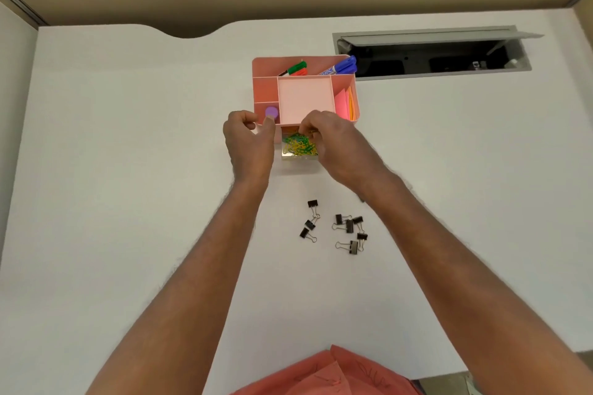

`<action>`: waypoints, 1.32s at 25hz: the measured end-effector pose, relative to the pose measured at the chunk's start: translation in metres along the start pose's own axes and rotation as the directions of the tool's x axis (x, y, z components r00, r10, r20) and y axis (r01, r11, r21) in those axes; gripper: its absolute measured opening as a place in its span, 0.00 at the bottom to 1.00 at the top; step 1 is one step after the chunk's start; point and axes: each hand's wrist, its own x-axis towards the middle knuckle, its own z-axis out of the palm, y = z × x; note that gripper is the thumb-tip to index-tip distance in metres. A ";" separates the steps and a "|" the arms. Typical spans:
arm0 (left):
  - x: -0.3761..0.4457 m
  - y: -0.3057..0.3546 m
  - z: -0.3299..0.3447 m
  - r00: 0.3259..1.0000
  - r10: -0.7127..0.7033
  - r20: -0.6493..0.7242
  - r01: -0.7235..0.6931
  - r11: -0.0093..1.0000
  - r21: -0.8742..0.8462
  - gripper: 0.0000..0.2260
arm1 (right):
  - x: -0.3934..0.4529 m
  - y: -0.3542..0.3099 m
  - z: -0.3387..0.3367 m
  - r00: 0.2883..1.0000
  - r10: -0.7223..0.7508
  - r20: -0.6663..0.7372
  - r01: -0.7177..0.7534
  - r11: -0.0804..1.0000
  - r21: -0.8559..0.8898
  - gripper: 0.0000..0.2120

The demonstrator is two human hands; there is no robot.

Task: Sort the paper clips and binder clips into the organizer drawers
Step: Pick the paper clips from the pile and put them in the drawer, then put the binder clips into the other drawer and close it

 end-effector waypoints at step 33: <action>0.004 -0.018 0.012 0.995 -0.084 0.053 0.094 0.964 -0.248 0.14 | -0.019 0.013 0.064 0.912 0.401 -0.082 -0.361 0.883 0.301 0.22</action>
